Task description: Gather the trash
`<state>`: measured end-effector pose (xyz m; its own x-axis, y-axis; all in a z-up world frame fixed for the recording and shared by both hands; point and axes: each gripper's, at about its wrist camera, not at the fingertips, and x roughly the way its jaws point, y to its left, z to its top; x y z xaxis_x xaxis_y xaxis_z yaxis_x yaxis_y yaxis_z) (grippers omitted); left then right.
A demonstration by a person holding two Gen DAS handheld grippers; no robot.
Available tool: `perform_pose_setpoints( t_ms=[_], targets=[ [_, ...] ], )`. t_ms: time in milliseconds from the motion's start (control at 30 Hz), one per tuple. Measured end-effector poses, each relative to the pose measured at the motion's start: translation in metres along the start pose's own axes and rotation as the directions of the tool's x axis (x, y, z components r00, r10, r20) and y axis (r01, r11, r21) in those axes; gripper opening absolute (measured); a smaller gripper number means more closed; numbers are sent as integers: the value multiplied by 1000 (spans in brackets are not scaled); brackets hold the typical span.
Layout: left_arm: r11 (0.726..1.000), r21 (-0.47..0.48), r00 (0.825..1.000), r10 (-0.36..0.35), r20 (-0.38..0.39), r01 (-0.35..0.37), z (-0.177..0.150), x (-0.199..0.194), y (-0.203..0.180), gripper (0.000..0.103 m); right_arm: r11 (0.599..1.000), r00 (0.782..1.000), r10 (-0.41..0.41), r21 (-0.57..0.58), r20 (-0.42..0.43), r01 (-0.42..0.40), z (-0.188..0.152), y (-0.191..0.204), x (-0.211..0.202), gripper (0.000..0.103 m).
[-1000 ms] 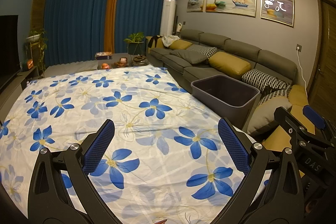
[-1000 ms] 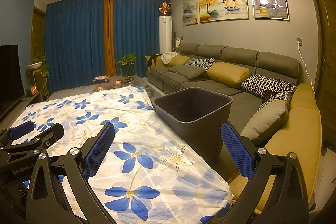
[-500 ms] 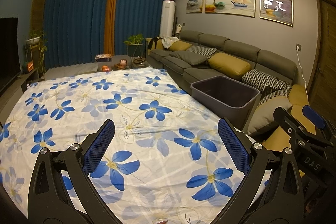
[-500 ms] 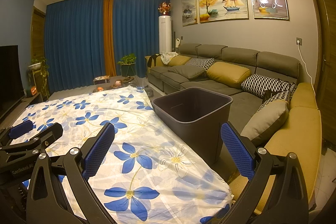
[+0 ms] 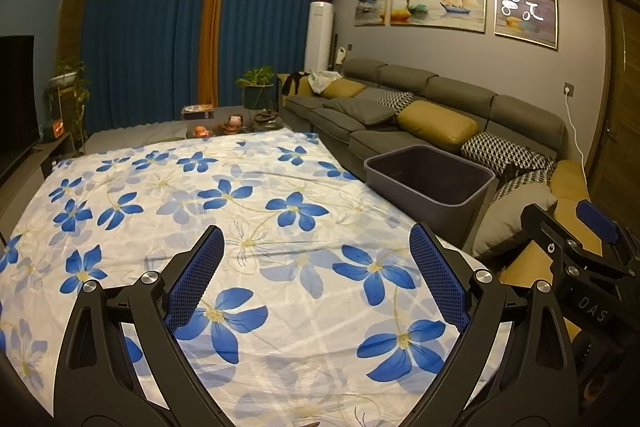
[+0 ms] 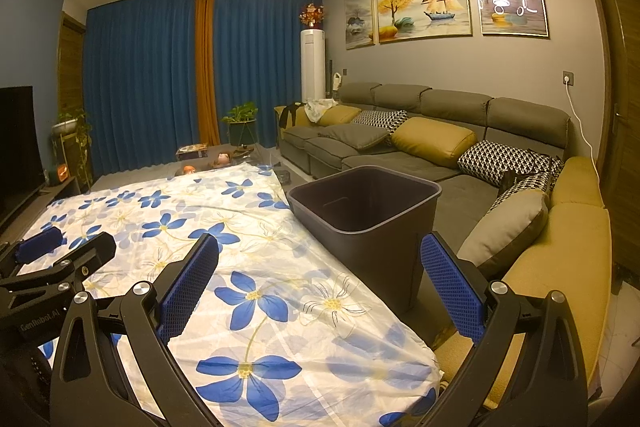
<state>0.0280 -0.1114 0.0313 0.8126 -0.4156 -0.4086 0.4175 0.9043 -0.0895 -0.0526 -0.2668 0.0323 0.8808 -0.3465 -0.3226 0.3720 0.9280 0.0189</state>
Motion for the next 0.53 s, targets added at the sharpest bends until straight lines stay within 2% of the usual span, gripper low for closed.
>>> perform_pose_setpoints(
  t_ms=[533],
  targets=[
    [1000,12,999,26,21,-27,-4,-3,5,97,1000,1000,-2,8,-3,2,-2,-8,-1,97]
  ],
)
